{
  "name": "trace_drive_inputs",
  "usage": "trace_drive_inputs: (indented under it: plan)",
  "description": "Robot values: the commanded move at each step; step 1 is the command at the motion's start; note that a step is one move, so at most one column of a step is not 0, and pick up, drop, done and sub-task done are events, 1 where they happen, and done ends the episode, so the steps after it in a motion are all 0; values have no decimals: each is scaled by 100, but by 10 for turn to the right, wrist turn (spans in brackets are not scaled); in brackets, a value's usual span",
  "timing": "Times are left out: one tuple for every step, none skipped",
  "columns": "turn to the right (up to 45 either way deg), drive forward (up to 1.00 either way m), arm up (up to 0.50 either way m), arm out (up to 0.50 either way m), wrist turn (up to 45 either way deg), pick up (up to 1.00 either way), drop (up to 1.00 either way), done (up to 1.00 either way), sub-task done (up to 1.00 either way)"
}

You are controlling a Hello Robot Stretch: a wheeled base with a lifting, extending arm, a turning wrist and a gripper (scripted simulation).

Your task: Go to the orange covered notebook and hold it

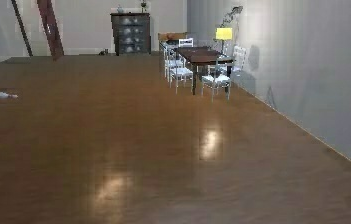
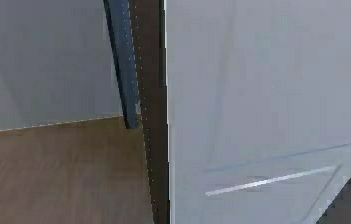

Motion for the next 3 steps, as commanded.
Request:
trace_drive_inputs:
  plan:
    - [-330, 0, 0, 0, 0, 0, 0, 0, 0]
    - [0, 100, 0, 0, 0, 0, 0, 0, 0]
    - [0, 100, 0, 0, 0, 0, 0, 0, 0]
